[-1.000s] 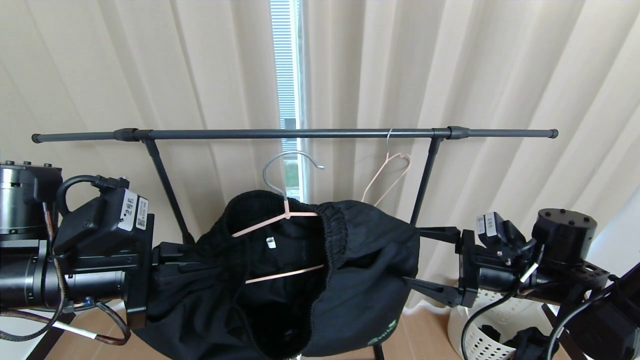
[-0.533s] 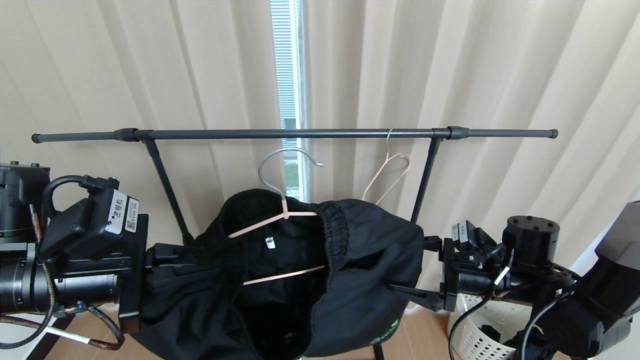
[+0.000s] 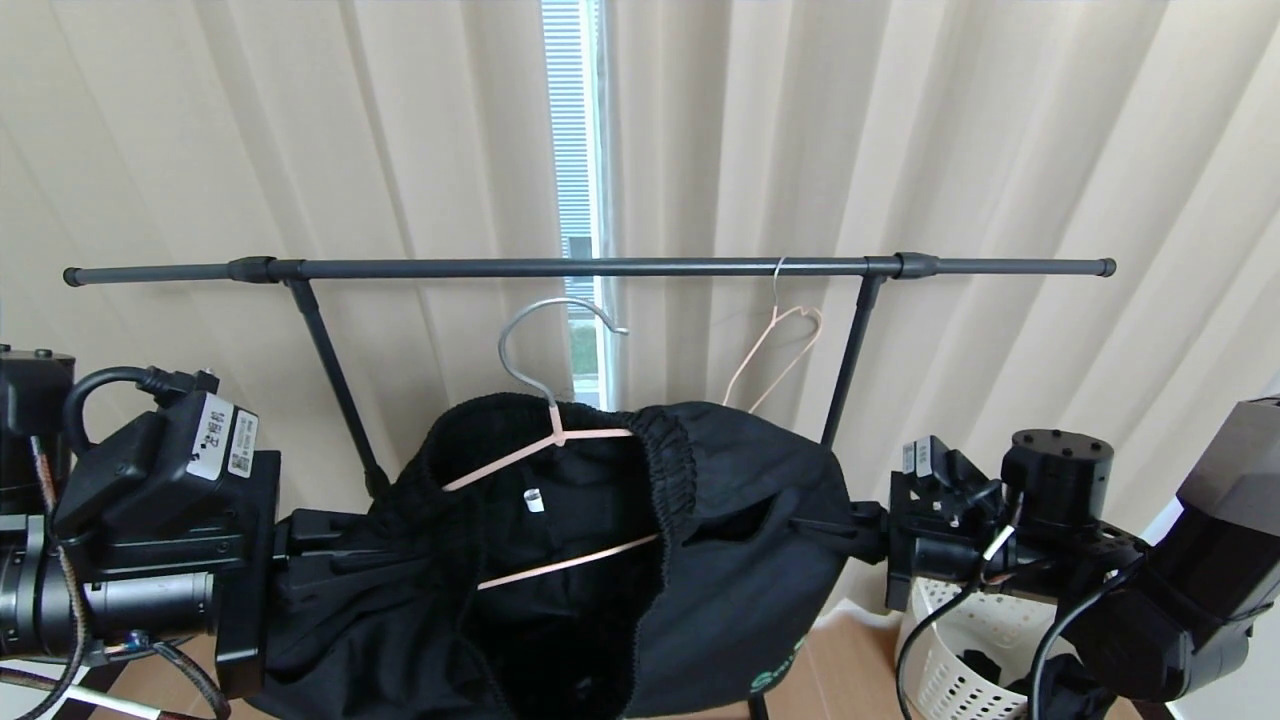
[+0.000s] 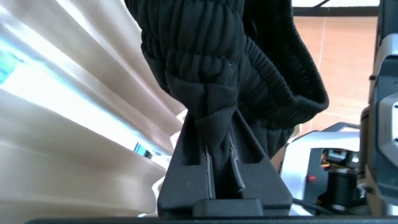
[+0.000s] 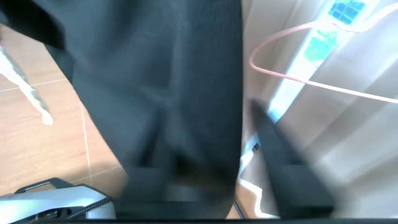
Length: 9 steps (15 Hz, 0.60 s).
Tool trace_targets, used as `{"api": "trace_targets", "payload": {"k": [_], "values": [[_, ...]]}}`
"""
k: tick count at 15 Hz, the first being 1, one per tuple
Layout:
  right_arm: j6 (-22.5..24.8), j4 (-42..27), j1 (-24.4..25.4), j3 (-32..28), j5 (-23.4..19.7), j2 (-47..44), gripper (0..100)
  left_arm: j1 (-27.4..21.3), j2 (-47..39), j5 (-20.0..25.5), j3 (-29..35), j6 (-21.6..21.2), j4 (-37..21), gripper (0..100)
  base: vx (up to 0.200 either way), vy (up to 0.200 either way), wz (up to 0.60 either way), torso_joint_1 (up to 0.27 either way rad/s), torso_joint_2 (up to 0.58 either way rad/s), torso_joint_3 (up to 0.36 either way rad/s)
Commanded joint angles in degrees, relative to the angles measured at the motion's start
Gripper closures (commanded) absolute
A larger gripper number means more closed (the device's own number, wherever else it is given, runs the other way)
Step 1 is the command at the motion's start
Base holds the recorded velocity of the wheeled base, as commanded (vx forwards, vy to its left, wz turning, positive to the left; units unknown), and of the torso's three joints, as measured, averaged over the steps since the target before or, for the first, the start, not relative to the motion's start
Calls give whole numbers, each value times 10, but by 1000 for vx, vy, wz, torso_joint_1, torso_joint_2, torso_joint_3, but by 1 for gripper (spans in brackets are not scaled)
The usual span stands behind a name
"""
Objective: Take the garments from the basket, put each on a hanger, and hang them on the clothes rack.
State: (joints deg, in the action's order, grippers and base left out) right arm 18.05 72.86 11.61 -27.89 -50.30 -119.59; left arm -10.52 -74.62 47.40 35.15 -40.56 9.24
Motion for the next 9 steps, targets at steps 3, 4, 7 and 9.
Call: {"api": "trace_targets", "payload": {"k": [3, 4, 7, 9], "values": [[1, -1, -38, -14, 0, -2, 100, 12, 16, 0, -2, 6, 0, 100, 0, 0, 0, 0, 0, 0], [1, -1, -42, -15, 0, -2, 100, 14, 18, 0, -2, 7, 0, 100, 0, 0, 0, 0, 0, 0], [2, -1, -43, -15, 0, -3, 100, 25, 25, 0, -5, 8, 0, 100, 0, 0, 0, 0, 0, 0], [2, -1, -42, -14, 0, -8, 100, 25, 24, 0, -9, 9, 1, 100, 0, 0, 0, 0, 0, 0]]}}
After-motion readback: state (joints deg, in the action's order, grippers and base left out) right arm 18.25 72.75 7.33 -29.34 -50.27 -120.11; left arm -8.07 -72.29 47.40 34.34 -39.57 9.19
